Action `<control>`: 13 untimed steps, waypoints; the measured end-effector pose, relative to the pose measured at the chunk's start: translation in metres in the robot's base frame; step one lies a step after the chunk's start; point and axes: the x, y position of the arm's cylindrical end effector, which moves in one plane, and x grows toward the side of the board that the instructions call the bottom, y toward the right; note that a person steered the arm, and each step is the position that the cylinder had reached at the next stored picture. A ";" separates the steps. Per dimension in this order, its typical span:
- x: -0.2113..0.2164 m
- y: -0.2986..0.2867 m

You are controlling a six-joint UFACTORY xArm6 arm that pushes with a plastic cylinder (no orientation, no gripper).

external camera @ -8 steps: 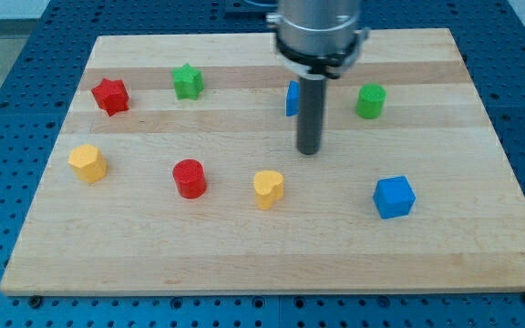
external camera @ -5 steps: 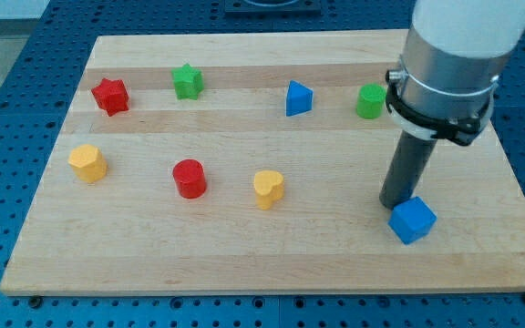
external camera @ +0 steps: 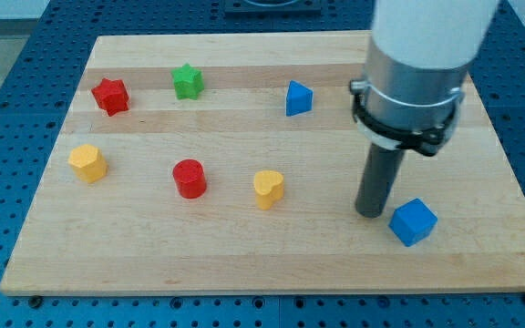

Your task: Slide the heart diagonal to the triangle

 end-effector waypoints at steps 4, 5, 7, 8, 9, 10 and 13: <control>-0.006 -0.130; -0.076 -0.158; -0.100 -0.131; -0.096 -0.191; -0.088 -0.275; -0.069 -0.308; -0.052 -0.208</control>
